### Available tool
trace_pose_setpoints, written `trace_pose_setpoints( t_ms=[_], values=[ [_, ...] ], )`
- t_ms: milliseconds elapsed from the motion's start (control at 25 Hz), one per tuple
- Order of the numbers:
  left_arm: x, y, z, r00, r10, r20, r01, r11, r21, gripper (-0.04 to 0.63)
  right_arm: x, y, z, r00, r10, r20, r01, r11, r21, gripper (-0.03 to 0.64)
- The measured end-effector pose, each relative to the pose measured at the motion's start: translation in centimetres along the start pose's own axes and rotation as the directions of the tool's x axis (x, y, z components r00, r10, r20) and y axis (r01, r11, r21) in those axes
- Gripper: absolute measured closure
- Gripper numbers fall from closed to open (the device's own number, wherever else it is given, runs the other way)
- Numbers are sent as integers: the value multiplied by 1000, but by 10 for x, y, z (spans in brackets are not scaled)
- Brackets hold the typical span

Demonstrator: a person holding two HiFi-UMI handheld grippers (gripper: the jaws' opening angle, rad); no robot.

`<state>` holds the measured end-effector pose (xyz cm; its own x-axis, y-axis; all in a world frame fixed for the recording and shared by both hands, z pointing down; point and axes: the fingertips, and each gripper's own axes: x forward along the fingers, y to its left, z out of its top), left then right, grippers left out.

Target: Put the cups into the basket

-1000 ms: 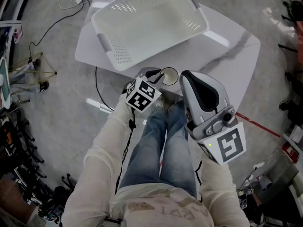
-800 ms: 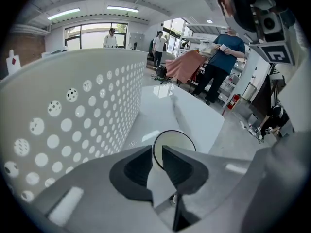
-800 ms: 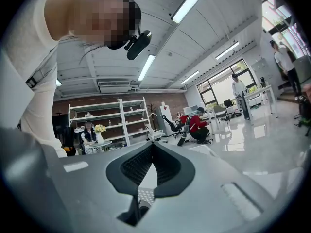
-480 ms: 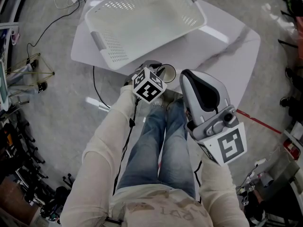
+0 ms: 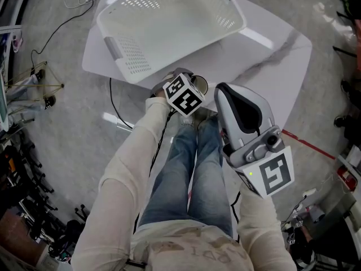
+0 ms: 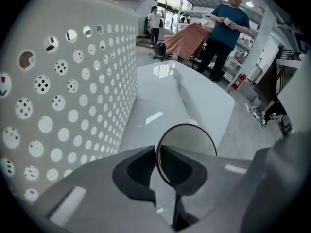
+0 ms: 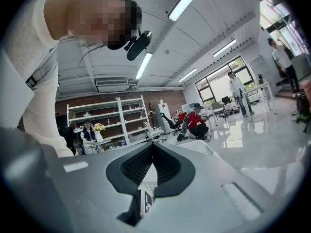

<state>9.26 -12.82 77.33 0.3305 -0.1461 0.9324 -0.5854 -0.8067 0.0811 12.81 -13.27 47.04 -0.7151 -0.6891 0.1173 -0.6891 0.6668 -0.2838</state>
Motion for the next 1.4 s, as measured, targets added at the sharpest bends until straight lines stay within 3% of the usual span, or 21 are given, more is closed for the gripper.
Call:
trace_pose_setpoints(
  t_ms=[160, 400, 720, 1040, 1400],
  values=[
    [0, 0, 0, 1000, -11, -8, 11, 999, -34, 555, 1, -3, 0, 1000, 5, 0, -5, 1000, 4, 591],
    [-6, -14, -8, 999, -31, -19, 30, 999, -24, 555, -2, -8, 9, 1000, 25, 12, -25, 1000, 9, 591],
    [-73, -33, 13, 996, -35, 77, 44, 993, -112, 555, -8, -14, 44, 998, 53, 26, -53, 998, -15, 591],
    [-189, -51, 55, 980, 28, 197, 12, 981, -196, 554, -26, -3, 111, 993, 101, 61, -99, 995, -28, 591],
    [-291, -19, 91, 929, 218, 300, -120, 942, -314, 554, -20, 3, 172, 970, 205, 129, -200, 978, -56, 591]
  ],
)
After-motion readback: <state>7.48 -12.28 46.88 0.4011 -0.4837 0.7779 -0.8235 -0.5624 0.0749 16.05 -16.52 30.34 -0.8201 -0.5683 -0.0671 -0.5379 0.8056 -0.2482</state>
